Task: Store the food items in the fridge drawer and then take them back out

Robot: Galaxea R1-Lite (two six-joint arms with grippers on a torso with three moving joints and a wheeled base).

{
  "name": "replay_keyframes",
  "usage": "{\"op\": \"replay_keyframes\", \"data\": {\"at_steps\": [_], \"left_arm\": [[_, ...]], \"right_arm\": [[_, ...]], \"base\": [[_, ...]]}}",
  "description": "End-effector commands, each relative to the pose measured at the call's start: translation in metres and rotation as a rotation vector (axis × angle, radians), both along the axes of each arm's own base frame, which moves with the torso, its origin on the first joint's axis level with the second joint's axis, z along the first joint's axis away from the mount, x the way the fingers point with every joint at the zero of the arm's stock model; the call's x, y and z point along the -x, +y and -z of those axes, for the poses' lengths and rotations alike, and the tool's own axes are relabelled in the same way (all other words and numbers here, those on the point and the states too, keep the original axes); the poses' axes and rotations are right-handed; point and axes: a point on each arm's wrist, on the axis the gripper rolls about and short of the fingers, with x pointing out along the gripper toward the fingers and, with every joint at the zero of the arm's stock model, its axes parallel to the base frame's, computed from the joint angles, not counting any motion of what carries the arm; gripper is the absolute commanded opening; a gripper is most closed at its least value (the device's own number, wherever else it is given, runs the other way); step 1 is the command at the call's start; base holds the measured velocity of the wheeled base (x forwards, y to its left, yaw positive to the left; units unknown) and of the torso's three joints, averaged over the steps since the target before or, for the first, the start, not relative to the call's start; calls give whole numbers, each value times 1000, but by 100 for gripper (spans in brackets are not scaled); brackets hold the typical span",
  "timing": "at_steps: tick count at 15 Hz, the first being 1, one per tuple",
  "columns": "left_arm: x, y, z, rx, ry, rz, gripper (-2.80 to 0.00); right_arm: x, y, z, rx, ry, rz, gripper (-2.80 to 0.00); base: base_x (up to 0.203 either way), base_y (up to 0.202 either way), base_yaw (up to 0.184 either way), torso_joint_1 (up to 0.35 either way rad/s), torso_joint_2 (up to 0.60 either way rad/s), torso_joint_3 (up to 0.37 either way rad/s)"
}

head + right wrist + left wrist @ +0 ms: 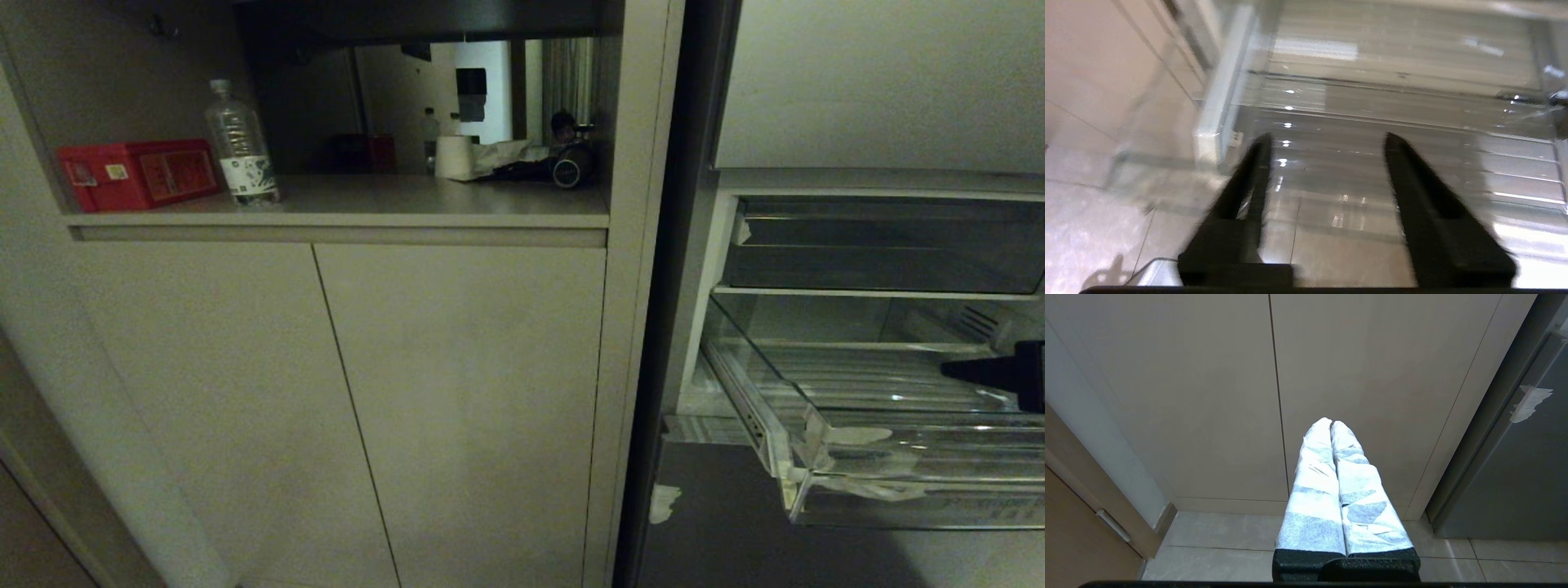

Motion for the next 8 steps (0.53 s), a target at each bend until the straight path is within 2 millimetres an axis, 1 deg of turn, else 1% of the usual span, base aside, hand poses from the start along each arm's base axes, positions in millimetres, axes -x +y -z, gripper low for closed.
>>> {"op": "replay_keyframes", "data": {"at_steps": [1, 2, 4, 5, 7, 8], "left_arm": [[0, 0, 0, 0, 2, -1, -280], [0, 0, 0, 0, 3, -1, -280], [0, 0, 0, 0, 3, -1, -280], [0, 0, 0, 0, 3, -1, -280], [0, 0, 0, 0, 4, -1, -280], [0, 0, 0, 0, 4, -1, -280]], "right_arm": [[47, 12, -15, 26, -127, -13, -280], [65, 17, -17, 35, -170, -17, -280], [98, 26, -12, 38, -247, -18, -280], [114, 30, -4, 31, -283, -16, -280], [137, 39, 14, 26, -367, -51, -280], [149, 41, 25, 41, -414, -42, -280]], "base": [[0, 0, 0, 0, 0, 0], [0, 0, 0, 0, 0, 0], [0, 0, 0, 0, 0, 0], [0, 0, 0, 0, 0, 0], [0, 0, 0, 0, 0, 0], [0, 0, 0, 0, 0, 0]]}}
